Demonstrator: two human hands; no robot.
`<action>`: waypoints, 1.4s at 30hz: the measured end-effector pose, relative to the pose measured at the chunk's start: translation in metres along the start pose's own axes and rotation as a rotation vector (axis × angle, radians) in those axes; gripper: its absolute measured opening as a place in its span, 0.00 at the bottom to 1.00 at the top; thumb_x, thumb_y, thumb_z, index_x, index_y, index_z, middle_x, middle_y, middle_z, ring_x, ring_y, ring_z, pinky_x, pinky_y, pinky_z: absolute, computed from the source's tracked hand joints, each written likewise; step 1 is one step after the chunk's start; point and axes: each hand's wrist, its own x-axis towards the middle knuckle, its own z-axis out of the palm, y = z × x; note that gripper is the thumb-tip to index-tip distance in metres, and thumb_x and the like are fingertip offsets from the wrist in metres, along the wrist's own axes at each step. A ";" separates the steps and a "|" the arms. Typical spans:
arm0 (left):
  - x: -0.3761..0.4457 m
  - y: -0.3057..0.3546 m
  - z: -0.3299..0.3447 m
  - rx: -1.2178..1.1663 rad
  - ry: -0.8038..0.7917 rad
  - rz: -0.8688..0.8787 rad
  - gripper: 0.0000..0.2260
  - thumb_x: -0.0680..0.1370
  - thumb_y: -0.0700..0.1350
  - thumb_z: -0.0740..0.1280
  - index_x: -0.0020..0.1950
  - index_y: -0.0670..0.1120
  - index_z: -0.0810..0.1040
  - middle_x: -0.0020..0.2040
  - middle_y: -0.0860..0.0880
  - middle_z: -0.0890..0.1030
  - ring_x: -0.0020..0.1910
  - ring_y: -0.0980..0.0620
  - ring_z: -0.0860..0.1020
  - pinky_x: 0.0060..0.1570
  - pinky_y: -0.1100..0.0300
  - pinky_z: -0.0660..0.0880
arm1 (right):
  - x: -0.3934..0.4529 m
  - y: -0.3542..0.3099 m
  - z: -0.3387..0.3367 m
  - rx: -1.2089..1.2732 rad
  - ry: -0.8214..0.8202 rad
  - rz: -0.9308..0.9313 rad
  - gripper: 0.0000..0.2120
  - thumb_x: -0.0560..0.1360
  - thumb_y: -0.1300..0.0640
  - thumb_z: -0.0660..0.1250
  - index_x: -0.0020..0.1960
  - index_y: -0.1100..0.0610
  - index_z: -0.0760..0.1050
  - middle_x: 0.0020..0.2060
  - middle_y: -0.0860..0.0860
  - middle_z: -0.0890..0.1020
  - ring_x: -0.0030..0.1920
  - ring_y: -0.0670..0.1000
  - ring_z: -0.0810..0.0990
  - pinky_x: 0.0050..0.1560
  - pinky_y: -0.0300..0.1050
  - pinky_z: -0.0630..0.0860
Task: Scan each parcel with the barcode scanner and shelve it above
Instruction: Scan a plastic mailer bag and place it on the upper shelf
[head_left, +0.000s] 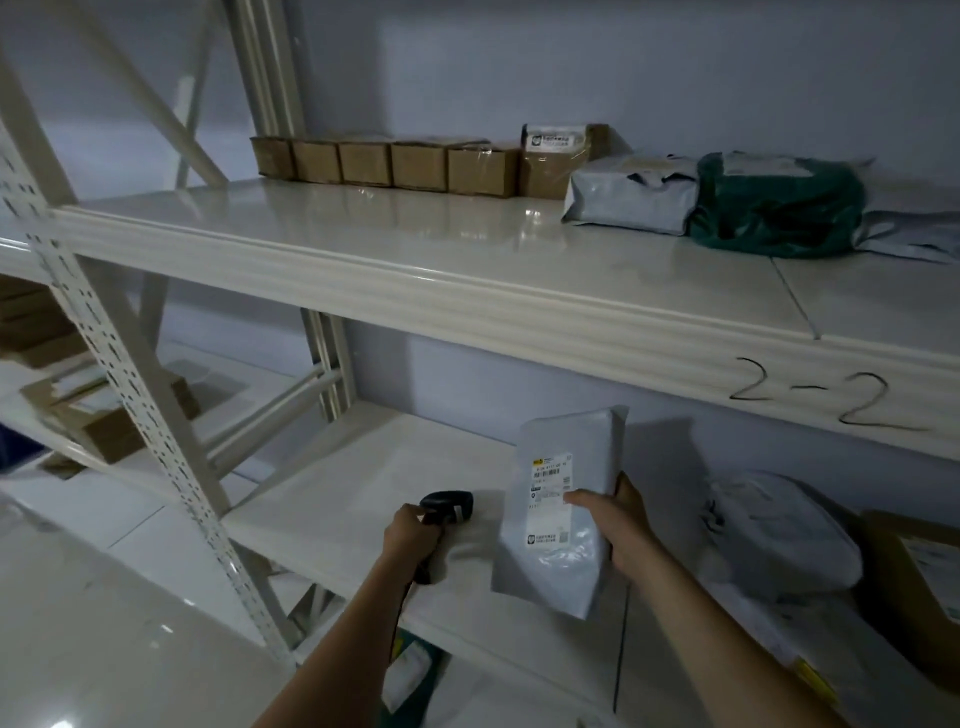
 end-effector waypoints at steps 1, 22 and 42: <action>0.012 0.000 -0.001 0.018 -0.024 -0.024 0.23 0.78 0.46 0.67 0.71 0.42 0.68 0.67 0.39 0.73 0.64 0.40 0.74 0.61 0.53 0.74 | 0.009 0.001 0.006 0.006 -0.003 0.006 0.22 0.65 0.66 0.78 0.55 0.53 0.76 0.48 0.54 0.85 0.44 0.57 0.86 0.39 0.49 0.83; 0.094 -0.012 0.001 0.015 -0.408 -0.008 0.11 0.77 0.37 0.67 0.58 0.34 0.75 0.56 0.37 0.78 0.55 0.41 0.78 0.51 0.52 0.75 | 0.031 0.009 0.044 0.132 0.192 0.091 0.24 0.66 0.69 0.74 0.61 0.58 0.76 0.51 0.59 0.85 0.47 0.61 0.84 0.44 0.55 0.83; 0.008 0.082 -0.034 -0.355 -0.618 0.271 0.08 0.74 0.45 0.70 0.40 0.42 0.77 0.29 0.48 0.76 0.24 0.51 0.70 0.26 0.60 0.69 | -0.035 0.028 0.051 0.129 0.410 -0.143 0.23 0.67 0.63 0.77 0.59 0.50 0.74 0.50 0.50 0.83 0.49 0.53 0.83 0.50 0.52 0.82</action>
